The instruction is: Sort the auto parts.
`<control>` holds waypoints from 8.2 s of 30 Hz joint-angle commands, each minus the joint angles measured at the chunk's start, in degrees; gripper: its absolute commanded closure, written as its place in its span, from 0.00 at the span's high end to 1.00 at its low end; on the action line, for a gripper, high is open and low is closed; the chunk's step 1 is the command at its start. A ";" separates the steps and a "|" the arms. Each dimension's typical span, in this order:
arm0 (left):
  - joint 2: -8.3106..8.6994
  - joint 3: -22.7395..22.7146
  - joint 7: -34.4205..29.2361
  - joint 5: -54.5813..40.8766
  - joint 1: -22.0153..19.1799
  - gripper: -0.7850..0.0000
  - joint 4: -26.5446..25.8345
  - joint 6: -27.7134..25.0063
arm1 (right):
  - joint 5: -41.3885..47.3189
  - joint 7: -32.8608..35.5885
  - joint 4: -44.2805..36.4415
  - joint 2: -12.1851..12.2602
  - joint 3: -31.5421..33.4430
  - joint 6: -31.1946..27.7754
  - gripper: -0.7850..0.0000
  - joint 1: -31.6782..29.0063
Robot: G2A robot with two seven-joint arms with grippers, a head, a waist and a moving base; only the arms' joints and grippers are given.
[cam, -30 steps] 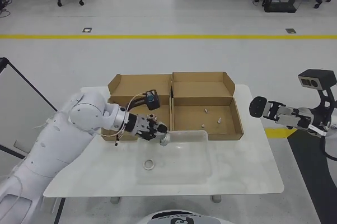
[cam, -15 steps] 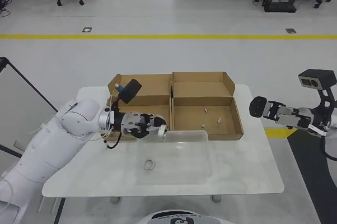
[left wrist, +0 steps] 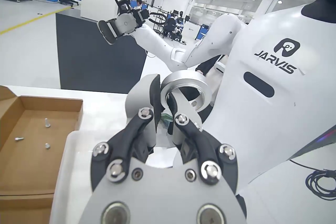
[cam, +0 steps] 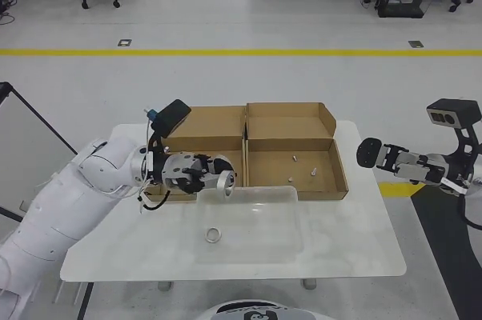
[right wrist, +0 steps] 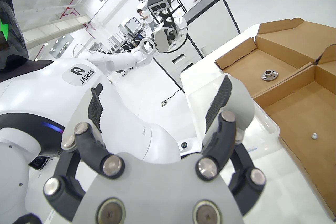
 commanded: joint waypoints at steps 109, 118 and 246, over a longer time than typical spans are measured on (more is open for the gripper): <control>-16.04 -22.54 -10.58 -32.78 10.35 0.00 -5.53 10.57 | -0.01 0.00 0.00 0.00 0.00 0.00 1.00 0.00; -15.65 -27.03 -7.54 -21.46 11.53 0.00 -3.13 16.07 | -0.01 0.00 0.00 0.00 0.00 0.00 1.00 0.00; -26.61 8.47 -10.48 80.54 -20.95 1.00 50.70 31.32 | -0.01 0.00 0.00 0.00 0.00 0.00 1.00 0.00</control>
